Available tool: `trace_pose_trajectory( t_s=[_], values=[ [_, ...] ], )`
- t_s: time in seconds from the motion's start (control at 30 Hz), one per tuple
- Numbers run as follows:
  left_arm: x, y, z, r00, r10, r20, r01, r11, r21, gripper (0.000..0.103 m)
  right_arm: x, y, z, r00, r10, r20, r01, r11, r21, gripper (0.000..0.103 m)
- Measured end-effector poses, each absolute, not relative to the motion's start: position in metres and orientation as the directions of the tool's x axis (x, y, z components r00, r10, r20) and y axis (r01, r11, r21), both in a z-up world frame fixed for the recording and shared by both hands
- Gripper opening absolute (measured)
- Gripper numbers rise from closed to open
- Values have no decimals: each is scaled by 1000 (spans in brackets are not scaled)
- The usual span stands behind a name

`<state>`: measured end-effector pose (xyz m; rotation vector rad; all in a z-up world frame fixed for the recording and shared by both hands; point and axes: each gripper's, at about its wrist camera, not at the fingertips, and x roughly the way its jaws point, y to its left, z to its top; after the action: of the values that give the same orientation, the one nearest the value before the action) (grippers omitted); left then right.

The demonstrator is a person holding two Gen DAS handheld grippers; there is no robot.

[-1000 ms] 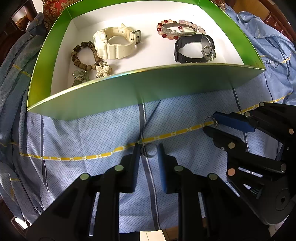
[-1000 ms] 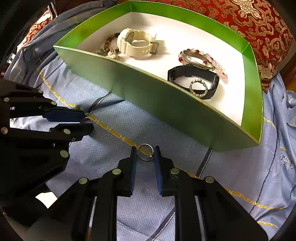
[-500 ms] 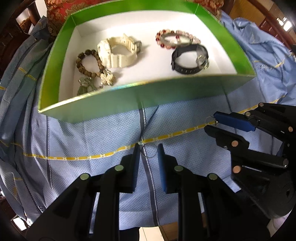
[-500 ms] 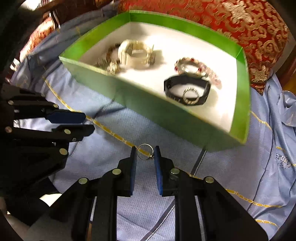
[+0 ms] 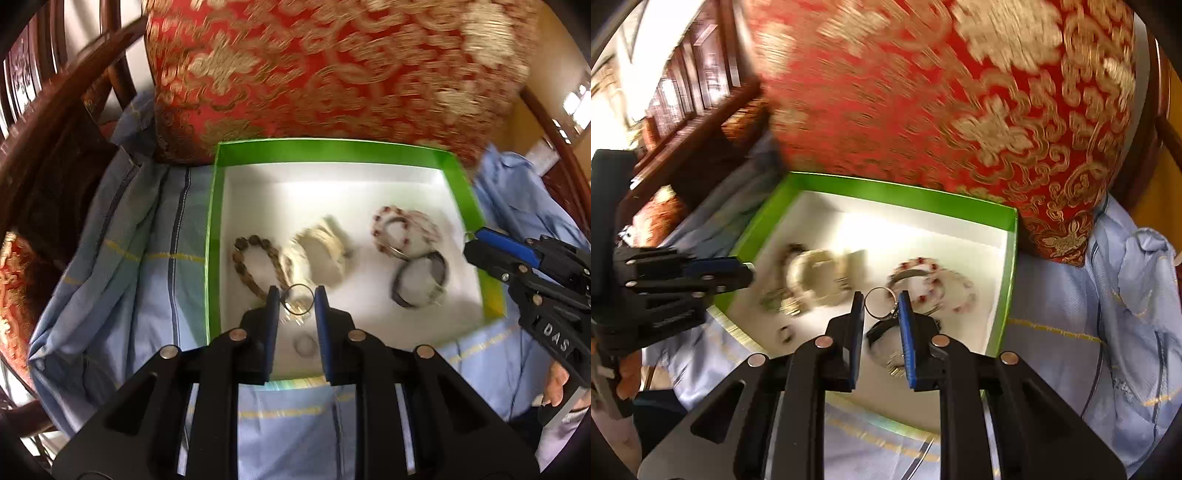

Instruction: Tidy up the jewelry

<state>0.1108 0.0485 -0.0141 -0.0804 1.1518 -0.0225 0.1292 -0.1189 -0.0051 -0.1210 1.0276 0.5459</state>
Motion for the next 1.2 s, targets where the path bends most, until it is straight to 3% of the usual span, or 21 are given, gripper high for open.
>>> trace_pose_trajectory(
  t_s=[0.33, 0.4, 0.53, 0.57, 0.6, 0.73, 0.8, 1.0, 1.2],
  values=[
    [116, 61, -60, 313, -49, -948, -57, 996, -70, 21, 129, -130, -48, 365, 213, -906, -400, 915, 54, 20],
    [114, 59, -60, 320, -51, -946, -53, 996, -72, 30, 129, -135, -49, 364, 206, -908, -374, 926, 60, 36],
    [104, 54, -49, 362, -73, -929, -50, 994, -98, 37, 120, -148, -34, 375, 283, -883, -342, 927, 152, 48],
    [100, 53, -44, 380, -78, -922, -52, 993, -105, 41, 115, -150, -28, 388, 296, -873, -340, 926, 163, 56],
    [96, 51, -39, 399, -73, -914, -57, 993, -104, 51, 110, -151, -20, 413, 306, -858, -338, 926, 168, 66],
    [73, 39, -16, 493, -2, -870, -71, 997, -43, 79, 92, -150, 2, 529, 290, -798, -333, 935, 120, 85],
    [65, 31, -6, 528, 5, -849, -54, 998, -28, 87, 85, -146, 9, 564, 280, -777, -333, 938, 96, 99],
    [55, 25, 1, 536, -5, -844, -29, 999, -25, 95, 81, -135, 6, 581, 241, -777, -334, 942, 42, 100],
    [61, 29, -15, 493, 21, -870, -66, 998, -13, 97, 83, -130, -1, 555, 221, -802, -335, 942, 28, 100]
  ],
)
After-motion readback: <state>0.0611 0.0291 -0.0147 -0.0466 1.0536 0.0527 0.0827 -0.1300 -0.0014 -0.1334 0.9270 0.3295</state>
